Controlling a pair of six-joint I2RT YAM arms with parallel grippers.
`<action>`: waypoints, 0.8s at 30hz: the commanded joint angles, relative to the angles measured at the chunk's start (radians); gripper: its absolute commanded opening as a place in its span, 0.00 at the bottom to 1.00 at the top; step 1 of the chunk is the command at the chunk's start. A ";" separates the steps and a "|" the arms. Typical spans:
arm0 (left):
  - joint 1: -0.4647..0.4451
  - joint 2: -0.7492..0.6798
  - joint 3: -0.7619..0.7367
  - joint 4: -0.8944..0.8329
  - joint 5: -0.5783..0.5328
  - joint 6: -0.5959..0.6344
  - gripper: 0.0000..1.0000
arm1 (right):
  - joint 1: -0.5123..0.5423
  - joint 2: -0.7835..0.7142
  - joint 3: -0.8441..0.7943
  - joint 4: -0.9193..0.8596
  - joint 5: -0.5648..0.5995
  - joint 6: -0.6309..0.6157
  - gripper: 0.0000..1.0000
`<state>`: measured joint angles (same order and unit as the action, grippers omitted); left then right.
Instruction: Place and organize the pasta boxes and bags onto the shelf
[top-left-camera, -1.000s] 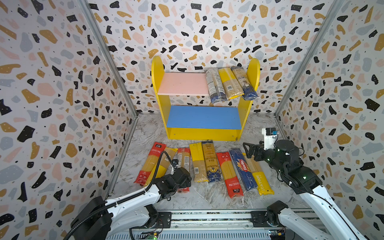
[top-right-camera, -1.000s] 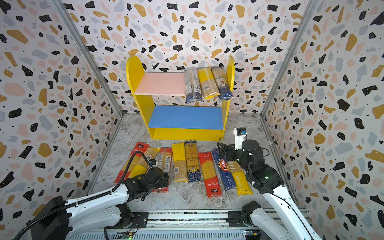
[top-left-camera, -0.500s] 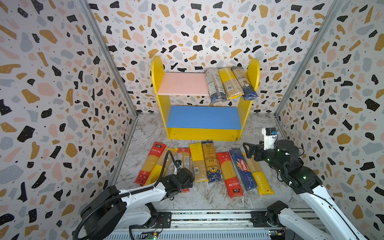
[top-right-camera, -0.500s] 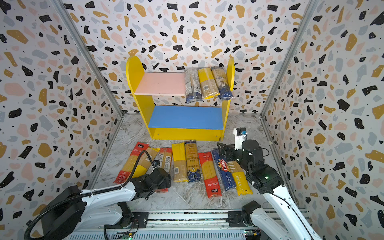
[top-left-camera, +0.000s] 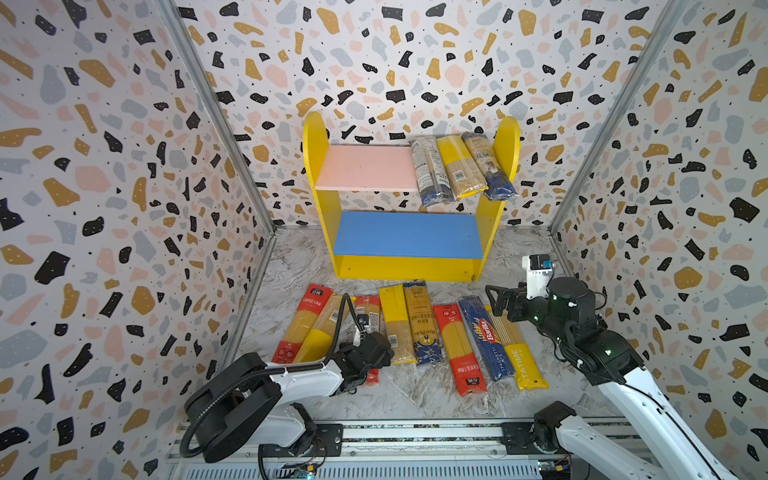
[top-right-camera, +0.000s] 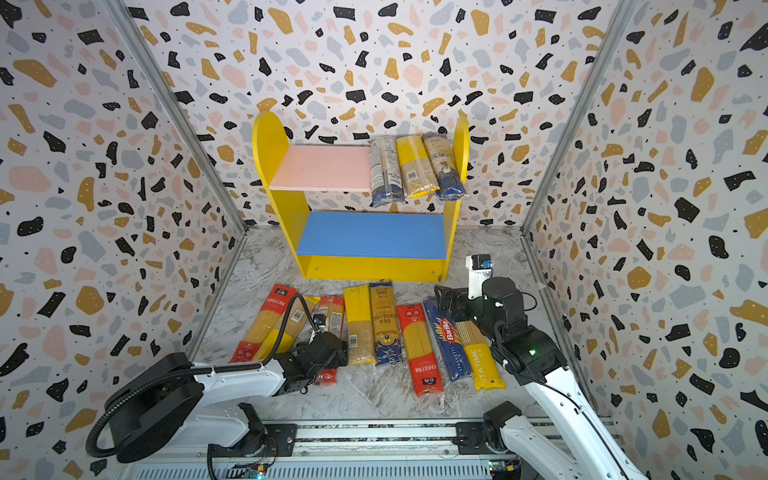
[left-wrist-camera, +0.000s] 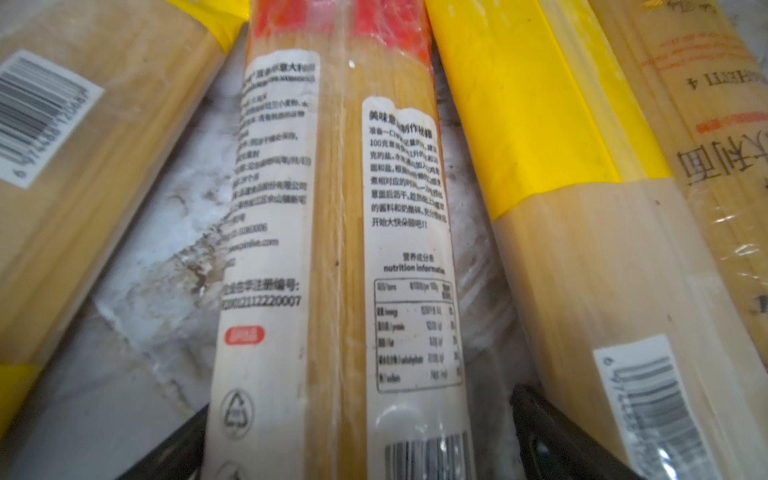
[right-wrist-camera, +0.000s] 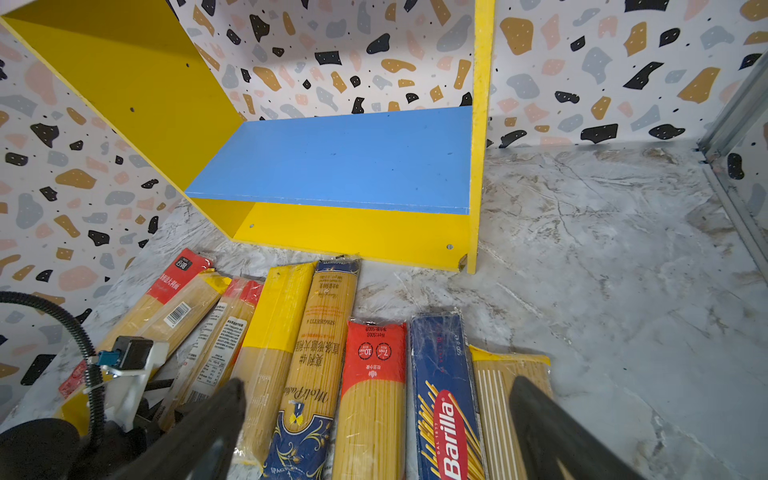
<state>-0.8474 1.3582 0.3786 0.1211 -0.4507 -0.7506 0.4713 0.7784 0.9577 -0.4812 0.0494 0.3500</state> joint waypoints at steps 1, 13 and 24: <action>-0.002 0.078 -0.040 -0.020 0.127 -0.026 1.00 | -0.002 -0.003 0.049 -0.023 0.014 -0.006 0.99; -0.002 0.188 -0.089 0.047 0.102 -0.050 0.70 | -0.002 -0.007 0.051 -0.019 0.014 -0.010 0.99; -0.002 0.211 -0.122 0.097 0.132 -0.065 0.28 | -0.002 0.030 0.064 0.000 -0.019 -0.007 0.99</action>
<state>-0.8452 1.4647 0.3195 0.3595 -0.5682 -0.7517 0.4713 0.8192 0.9844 -0.4953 0.0368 0.3496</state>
